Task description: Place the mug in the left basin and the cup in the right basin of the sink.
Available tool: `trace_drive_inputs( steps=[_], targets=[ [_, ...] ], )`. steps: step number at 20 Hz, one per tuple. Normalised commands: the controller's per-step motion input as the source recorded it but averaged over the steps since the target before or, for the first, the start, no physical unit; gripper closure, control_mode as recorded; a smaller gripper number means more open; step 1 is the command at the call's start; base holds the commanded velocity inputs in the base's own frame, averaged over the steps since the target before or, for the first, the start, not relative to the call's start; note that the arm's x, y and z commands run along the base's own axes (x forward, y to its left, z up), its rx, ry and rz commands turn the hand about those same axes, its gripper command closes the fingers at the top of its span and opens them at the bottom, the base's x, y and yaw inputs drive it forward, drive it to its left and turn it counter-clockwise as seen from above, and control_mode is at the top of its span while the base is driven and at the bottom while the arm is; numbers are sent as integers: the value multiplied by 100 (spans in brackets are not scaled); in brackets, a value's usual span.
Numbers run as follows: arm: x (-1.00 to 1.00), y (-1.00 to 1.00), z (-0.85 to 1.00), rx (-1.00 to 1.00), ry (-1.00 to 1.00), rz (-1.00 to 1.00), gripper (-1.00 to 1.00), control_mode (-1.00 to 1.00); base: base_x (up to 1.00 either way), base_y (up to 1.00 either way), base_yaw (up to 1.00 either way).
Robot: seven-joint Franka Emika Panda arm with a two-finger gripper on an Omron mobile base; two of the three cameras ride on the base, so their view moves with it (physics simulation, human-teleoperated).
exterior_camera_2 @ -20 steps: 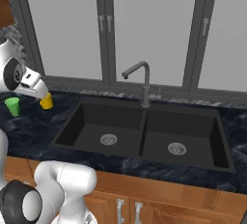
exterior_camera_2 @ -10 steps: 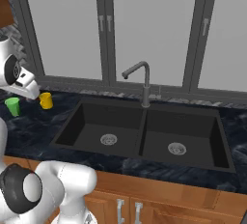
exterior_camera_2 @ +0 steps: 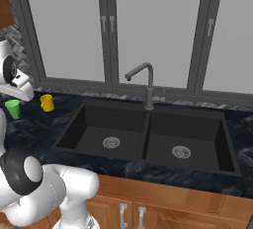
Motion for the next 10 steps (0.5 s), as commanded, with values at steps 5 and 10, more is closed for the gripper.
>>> trace_drive_inputs(
  steps=[5, 10],
  targets=[
    [20, 29, -12, 0, 21, 0, -100, -100, 0, 0, 0],
    [13, 29, -14, 0, 26, 0, -100, -100, 0, 0, 0]
  ],
)
